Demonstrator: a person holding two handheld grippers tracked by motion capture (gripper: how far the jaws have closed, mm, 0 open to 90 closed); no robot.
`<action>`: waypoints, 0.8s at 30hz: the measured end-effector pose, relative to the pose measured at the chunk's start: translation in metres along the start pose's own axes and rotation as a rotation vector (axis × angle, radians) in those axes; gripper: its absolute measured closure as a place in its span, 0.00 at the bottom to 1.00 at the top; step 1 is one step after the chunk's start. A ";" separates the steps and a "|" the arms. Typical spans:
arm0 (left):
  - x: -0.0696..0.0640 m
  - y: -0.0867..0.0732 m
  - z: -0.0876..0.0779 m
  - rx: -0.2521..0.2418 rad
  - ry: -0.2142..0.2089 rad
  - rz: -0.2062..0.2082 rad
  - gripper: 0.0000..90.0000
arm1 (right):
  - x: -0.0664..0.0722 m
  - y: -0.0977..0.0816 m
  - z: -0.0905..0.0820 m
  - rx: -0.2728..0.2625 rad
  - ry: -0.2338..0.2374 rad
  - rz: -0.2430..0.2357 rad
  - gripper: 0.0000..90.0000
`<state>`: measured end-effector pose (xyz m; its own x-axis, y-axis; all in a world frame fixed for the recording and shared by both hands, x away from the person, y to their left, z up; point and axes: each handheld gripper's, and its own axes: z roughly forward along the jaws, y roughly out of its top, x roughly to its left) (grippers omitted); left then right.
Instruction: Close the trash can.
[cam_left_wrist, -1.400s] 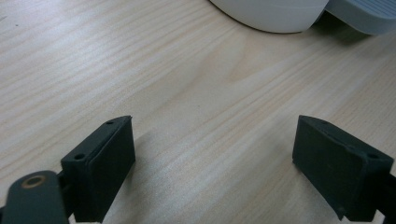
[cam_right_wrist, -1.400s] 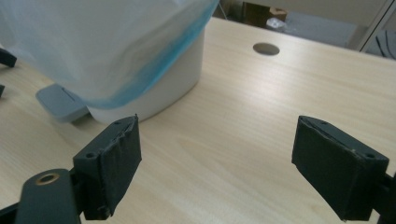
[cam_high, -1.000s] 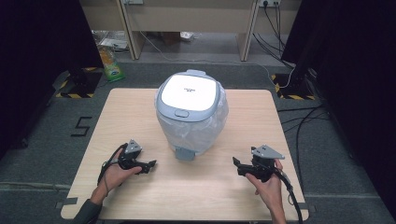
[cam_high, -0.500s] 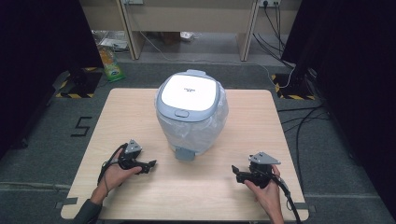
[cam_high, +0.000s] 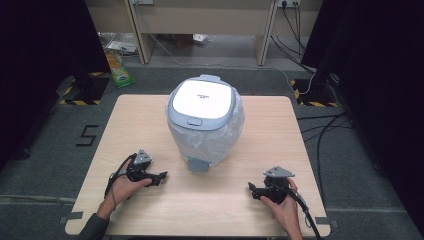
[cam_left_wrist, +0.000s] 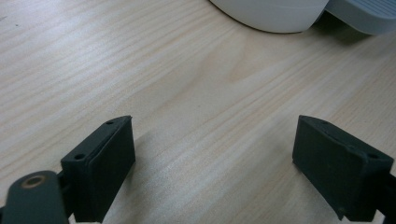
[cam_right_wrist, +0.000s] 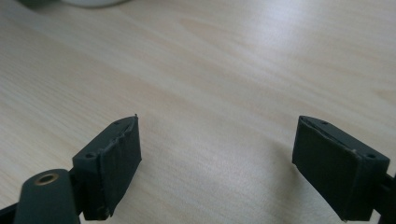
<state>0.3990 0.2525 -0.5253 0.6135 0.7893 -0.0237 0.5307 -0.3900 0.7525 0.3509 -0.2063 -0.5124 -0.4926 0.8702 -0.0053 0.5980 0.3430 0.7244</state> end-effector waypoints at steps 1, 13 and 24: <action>0.000 0.000 0.000 0.000 0.000 0.000 0.14 | 0.000 -0.002 0.002 0.017 0.002 0.000 0.16; 0.000 0.000 0.000 0.000 0.000 0.000 0.14 | 0.001 -0.003 0.004 0.014 -0.004 -0.007 0.12; 0.000 0.000 0.000 0.001 0.000 0.001 0.13 | 0.001 -0.003 0.004 0.017 -0.007 -0.002 0.11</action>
